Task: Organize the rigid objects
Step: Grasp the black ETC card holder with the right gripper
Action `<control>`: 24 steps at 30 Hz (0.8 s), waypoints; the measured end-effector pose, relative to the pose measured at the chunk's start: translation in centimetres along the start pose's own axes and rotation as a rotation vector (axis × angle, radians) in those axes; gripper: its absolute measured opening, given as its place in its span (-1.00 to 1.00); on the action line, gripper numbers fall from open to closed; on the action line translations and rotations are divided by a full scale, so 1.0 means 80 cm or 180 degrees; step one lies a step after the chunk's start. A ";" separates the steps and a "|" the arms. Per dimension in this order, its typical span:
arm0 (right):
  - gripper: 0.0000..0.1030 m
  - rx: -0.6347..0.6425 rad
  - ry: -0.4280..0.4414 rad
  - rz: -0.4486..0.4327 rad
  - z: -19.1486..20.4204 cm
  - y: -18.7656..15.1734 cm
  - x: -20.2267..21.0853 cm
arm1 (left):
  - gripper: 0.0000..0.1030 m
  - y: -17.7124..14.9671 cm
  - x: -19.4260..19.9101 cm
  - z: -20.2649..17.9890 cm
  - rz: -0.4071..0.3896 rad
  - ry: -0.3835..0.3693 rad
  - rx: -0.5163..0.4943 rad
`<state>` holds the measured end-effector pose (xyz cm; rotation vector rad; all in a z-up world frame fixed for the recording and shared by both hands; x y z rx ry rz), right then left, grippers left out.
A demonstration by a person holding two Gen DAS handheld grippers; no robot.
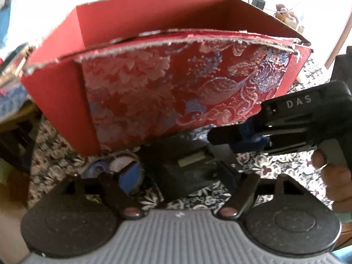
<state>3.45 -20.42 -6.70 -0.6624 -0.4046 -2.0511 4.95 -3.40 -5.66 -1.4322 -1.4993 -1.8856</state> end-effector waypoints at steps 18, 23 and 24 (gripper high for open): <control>-0.78 0.0027 -0.0104 -0.0060 -0.037 0.000 0.061 | 0.79 0.006 -0.004 -0.027 0.0100 -0.0413 0.0040; -0.81 0.0000 -0.0041 -0.0115 -0.047 -0.002 0.062 | 0.80 0.013 -0.011 -0.042 0.0087 -0.0323 -0.0116; -0.82 -0.0011 -0.0019 -0.0129 -0.049 -0.002 0.061 | 0.80 0.014 -0.014 -0.040 0.0117 -0.0356 -0.0078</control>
Point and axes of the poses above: each gripper's, at about its wrist camera, not at the fingertips, and x roughly against the way its jaws point, z to its left, y to its top, the point moved 4 cm from there along -x, roughly the way its jaws point, and after that the axes turned 3 degrees about -x, right-handed, at the moved point
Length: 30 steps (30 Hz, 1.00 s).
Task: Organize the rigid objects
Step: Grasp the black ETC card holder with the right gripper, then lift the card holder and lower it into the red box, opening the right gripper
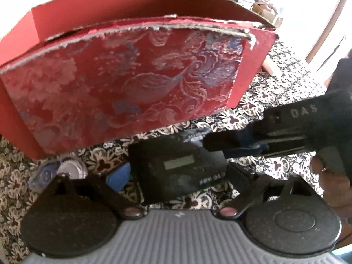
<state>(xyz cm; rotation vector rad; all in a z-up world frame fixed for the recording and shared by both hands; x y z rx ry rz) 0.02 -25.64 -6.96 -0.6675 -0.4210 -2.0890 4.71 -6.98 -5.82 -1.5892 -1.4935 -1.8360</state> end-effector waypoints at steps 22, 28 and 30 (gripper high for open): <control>-0.81 0.0222 -0.0235 -0.0642 -0.006 -0.009 0.108 | 0.24 0.019 0.011 -0.098 -0.0128 -0.0174 -0.0383; -0.81 0.0371 -0.0255 -0.1207 0.025 -0.002 0.173 | 0.25 0.056 0.035 -0.152 -0.0398 -0.0387 -0.0709; -0.81 0.0466 -0.0232 -0.1396 0.042 0.003 0.190 | 0.24 0.071 0.049 -0.169 -0.0548 -0.0439 -0.0817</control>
Point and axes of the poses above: each gripper's, at about its wrist camera, not at the fingertips, and x roughly against the way its jaws point, z to its left, y to its top, the point moved 4 cm from there along -x, roughly the way its jaws point, and after that the axes turned 3 degrees about -x, right-handed, at the moved point
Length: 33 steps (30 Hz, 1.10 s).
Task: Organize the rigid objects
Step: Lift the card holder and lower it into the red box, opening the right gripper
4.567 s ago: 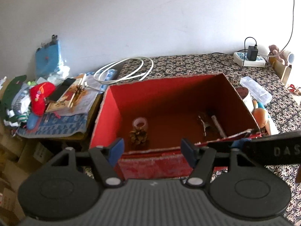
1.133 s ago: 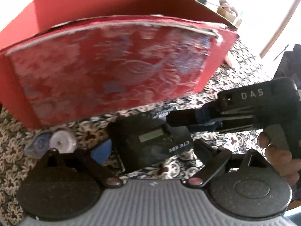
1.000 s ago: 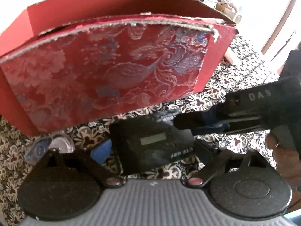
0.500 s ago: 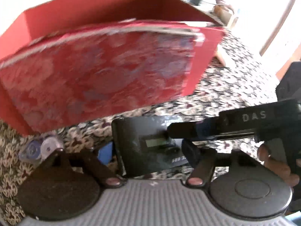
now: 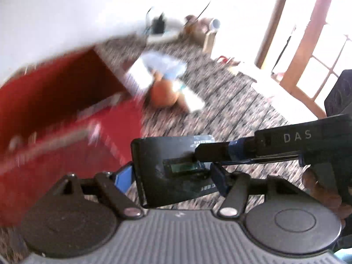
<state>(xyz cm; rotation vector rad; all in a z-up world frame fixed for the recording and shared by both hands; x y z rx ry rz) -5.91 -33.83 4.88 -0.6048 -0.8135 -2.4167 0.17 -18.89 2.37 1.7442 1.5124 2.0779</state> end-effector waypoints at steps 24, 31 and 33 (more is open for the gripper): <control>-0.78 0.0379 0.0114 0.0879 0.124 0.088 -0.225 | 0.26 0.105 0.022 0.196 -0.0261 0.0492 0.0417; -0.78 0.0344 -0.0194 0.1338 0.128 0.070 -0.286 | 0.31 0.091 -0.022 0.266 0.0261 0.0385 0.0849; -0.78 0.0422 -0.0255 0.1383 0.131 0.066 -0.300 | 0.32 0.084 -0.036 0.283 0.0434 0.0350 0.0973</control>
Point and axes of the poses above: each gripper's, at about its wrist camera, not at the fingertips, and x roughly against the way its jaws point, z to its left, y to its top, the point moved 4 cm from there along -x, roughly the way its jaws point, and after that the axes turned 3 degrees about -x, right-handed, at the moved point
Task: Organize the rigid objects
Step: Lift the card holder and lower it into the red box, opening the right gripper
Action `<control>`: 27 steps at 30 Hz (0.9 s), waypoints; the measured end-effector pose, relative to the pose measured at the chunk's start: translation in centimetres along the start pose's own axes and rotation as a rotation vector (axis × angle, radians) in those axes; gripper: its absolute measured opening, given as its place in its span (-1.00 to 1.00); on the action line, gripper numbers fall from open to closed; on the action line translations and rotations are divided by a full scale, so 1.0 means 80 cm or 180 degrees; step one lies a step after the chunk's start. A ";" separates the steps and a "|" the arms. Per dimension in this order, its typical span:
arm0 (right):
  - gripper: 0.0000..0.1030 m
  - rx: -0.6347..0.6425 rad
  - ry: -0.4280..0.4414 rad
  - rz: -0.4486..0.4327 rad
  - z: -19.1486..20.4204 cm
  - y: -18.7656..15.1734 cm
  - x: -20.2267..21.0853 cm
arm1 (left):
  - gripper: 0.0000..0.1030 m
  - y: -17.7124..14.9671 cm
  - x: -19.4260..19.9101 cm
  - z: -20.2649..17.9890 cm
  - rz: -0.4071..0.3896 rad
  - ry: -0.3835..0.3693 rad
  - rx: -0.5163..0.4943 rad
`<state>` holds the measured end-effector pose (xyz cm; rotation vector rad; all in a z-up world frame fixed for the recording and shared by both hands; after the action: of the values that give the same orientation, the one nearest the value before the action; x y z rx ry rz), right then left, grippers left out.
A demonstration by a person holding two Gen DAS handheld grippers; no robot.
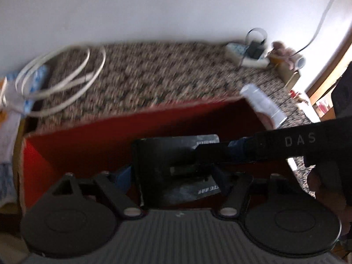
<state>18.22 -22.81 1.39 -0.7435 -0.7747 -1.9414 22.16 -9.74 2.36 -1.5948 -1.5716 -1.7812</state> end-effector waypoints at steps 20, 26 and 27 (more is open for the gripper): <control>-0.80 0.0250 -0.0201 -0.0295 0.001 0.005 -0.017 | 0.37 -0.002 -0.035 0.053 0.0304 -0.0016 0.0477; -0.79 0.0251 -0.0312 -0.0338 0.001 -0.003 -0.002 | 0.37 0.000 -0.031 0.040 0.0252 0.0144 0.0284; -0.79 0.0264 -0.0340 -0.0332 0.002 -0.005 -0.002 | 0.37 0.000 -0.028 0.037 0.0202 0.0207 0.0209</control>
<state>17.99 -22.47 1.26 -0.7748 -0.9702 -1.9616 24.50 -8.27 -0.11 -1.5242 -1.5171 -1.7131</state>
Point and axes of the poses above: each gripper's, at about its wrist camera, not at the fingertips, and x roughly against the way its jaws point, z to its left, y to its top, the point moved 4 cm from there along -x, roughly the way its jaws point, and after that the axes turned 3 degrees about -x, right-handed, at the moved point
